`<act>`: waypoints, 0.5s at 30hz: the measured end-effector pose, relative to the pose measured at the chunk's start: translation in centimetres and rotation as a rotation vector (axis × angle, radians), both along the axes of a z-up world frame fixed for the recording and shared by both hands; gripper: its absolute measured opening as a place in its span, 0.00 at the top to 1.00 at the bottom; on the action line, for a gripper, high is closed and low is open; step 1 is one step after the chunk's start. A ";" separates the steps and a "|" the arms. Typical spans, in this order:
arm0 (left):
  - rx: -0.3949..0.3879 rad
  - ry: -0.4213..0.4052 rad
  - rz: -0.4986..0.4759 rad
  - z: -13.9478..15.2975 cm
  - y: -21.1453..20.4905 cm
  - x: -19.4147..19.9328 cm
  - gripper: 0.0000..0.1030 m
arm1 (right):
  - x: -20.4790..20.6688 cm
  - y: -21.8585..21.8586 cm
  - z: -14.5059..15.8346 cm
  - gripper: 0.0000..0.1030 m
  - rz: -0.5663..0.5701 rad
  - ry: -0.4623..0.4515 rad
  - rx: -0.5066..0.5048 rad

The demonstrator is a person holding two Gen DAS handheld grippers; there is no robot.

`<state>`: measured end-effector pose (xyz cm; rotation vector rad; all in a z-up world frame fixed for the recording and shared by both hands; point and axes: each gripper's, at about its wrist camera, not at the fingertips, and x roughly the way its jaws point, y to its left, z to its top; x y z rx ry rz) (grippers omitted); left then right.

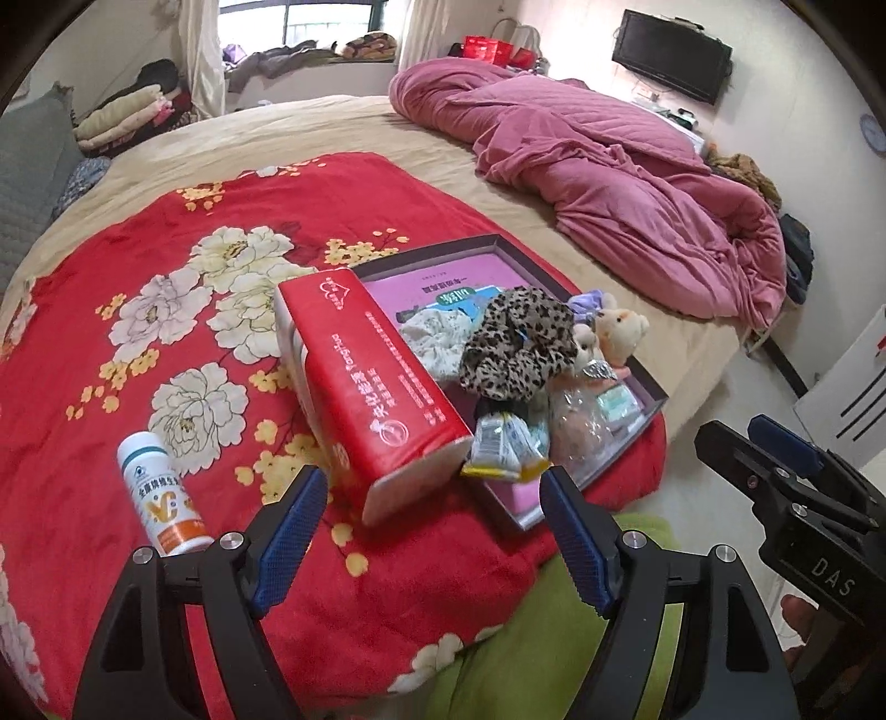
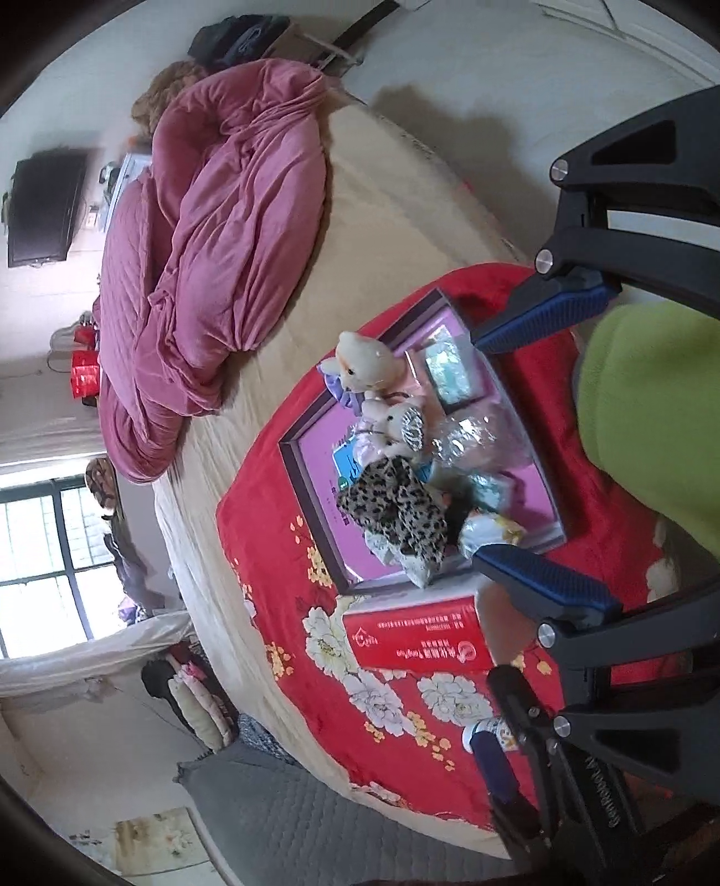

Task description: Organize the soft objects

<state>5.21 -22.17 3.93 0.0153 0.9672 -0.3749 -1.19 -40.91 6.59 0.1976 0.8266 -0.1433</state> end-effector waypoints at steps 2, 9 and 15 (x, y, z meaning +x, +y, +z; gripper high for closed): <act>-0.001 -0.002 -0.001 0.2 0.1 -0.7 0.22 | -0.7 0.6 0.2 0.31 -0.012 -0.012 -0.007; -0.009 -0.008 0.008 0.7 1.3 -2.1 0.22 | -2.2 2.2 -0.3 0.27 -0.027 -0.004 -0.035; -0.001 -0.011 0.016 0.4 2.0 -2.7 0.22 | -3.4 3.4 -1.2 0.26 -0.051 0.012 -0.027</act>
